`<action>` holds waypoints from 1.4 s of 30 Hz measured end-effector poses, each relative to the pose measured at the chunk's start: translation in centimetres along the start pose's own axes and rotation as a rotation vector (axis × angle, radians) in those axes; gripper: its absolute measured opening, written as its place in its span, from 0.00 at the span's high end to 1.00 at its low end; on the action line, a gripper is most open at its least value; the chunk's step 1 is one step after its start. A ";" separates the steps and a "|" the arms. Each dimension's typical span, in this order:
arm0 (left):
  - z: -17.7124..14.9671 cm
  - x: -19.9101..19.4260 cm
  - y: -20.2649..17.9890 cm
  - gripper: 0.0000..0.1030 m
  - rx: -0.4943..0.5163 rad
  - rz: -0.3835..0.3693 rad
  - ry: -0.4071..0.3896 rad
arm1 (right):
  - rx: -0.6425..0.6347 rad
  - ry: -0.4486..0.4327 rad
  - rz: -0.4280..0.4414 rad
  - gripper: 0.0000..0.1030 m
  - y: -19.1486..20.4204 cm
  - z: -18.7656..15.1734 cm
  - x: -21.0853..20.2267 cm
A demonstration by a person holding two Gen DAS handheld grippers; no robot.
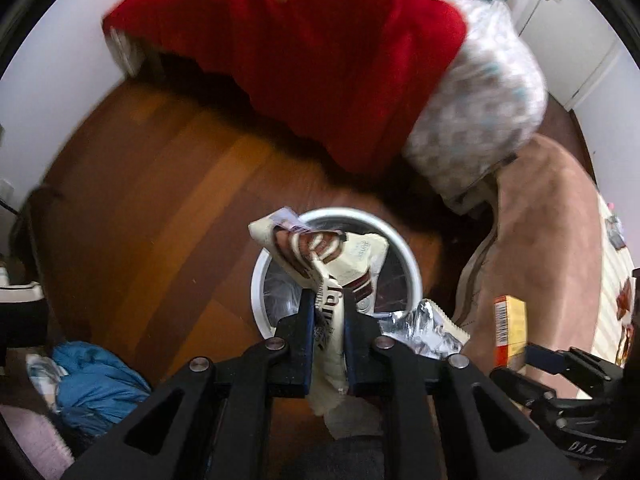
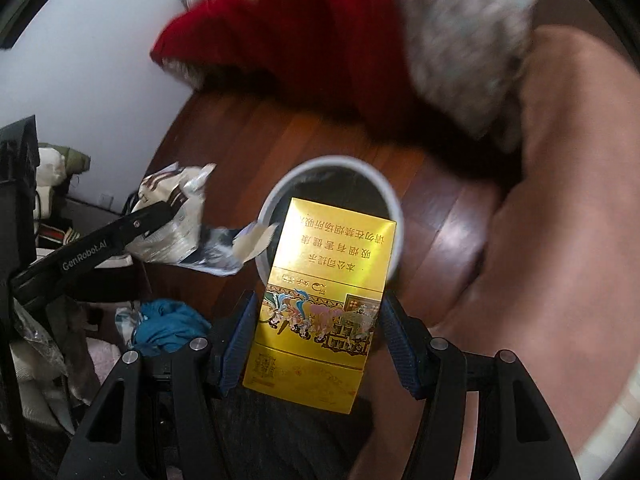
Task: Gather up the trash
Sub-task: 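Carry wrapper and yellow box over the bin and release both inside, then move both tools back over the table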
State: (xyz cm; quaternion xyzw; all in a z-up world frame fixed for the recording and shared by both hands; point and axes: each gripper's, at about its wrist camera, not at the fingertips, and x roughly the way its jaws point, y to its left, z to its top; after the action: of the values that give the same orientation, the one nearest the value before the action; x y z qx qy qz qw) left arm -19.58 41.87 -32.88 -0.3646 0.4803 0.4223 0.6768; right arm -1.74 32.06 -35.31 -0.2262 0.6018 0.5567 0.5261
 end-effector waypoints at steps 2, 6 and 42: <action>0.8 2.9 1.1 0.87 -0.021 -0.024 0.048 | 0.006 0.035 -0.010 0.39 -0.3 1.2 2.9; 1.9 8.1 3.1 0.44 -0.112 -0.086 0.163 | 0.065 0.129 0.022 0.39 -1.4 2.9 8.2; -6.0 2.0 2.4 0.00 -0.057 0.110 -0.003 | -0.075 0.064 -0.272 0.00 -0.3 -0.8 6.9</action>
State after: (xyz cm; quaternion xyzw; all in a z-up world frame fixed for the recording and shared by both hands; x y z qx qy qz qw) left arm -23.47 37.88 -36.66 -0.3562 0.4863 0.4728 0.6427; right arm -4.12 33.36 -41.67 -0.3430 0.5608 0.4948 0.5684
